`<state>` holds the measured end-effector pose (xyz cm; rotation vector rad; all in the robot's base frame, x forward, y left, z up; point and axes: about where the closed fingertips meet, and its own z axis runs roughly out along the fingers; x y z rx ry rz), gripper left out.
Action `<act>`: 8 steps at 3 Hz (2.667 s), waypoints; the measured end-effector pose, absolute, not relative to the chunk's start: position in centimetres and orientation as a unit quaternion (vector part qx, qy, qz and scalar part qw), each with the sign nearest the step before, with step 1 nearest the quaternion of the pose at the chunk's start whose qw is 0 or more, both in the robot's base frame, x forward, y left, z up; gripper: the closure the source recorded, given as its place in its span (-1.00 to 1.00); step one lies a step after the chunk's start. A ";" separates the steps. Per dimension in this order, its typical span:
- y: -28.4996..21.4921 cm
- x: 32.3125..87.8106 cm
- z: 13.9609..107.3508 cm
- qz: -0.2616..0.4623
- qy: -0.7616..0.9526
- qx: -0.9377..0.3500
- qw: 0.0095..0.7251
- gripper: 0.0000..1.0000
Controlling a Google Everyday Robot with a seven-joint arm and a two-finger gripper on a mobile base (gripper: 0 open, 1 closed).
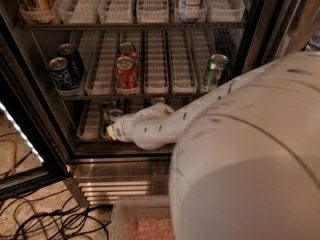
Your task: Pick redbull can from bottom shelf of fridge
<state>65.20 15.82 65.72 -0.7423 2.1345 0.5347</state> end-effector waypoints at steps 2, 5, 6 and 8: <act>18.1 59.6 66.6 0.223 0.848 -0.326 0.353 1.00; 12.1 52.2 64.3 0.231 0.927 -0.166 0.244 1.00; 9.6 47.7 63.2 0.214 0.957 -0.082 0.177 1.00; 6.6 41.6 62.0 0.156 0.985 0.009 0.069 1.00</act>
Offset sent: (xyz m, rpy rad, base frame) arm -0.0331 0.0008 0.0094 -0.0323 0.0484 0.0317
